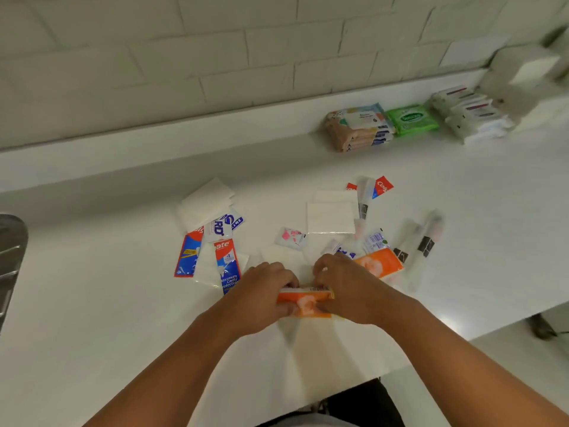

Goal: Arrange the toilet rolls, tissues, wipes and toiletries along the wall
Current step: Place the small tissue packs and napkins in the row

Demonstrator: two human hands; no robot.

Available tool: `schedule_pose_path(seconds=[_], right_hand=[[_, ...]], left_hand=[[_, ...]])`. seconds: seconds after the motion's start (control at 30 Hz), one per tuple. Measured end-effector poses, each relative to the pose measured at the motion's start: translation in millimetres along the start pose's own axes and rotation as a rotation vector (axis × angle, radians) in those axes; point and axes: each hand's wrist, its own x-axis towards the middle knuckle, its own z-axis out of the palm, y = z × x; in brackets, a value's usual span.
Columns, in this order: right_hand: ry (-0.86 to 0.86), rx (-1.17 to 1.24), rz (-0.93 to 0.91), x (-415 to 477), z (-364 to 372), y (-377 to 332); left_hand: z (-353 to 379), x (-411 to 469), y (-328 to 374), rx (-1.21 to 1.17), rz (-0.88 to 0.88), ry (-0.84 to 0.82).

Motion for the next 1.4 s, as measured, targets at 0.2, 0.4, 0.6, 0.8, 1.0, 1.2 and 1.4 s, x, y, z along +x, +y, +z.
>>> schedule_pose_path(seconds=[0.2, 0.4, 0.6, 0.8, 1.0, 1.2, 1.4], right_hand=[[0.070, 0.267, 0.020, 3, -23, 6], [0.168, 0.486, 0.027, 29, -59, 32], [0.348, 0.920, 0.143, 74, -79, 77], [0.382, 1.230, 0.171, 120, -98, 116], [0.328, 1.261, 0.190, 159, -125, 148], [0.354, 0.999, 0.277, 195, -132, 168], [0.313, 0.722, 0.191, 205, -125, 167]], left_hand=[[-42, 22, -2, -0.355, -0.011, 0.055], [-69, 75, 5, -0.708, -0.066, 0.320], [-61, 131, 19, -1.052, -0.247, 0.479], [-54, 192, 30, -1.052, -0.417, 0.573], [-71, 259, 23, -0.999, -0.466, 0.538], [-74, 309, 3, -0.935, -0.590, 0.609], [-77, 338, -21, -0.586, -0.674, 0.596]])
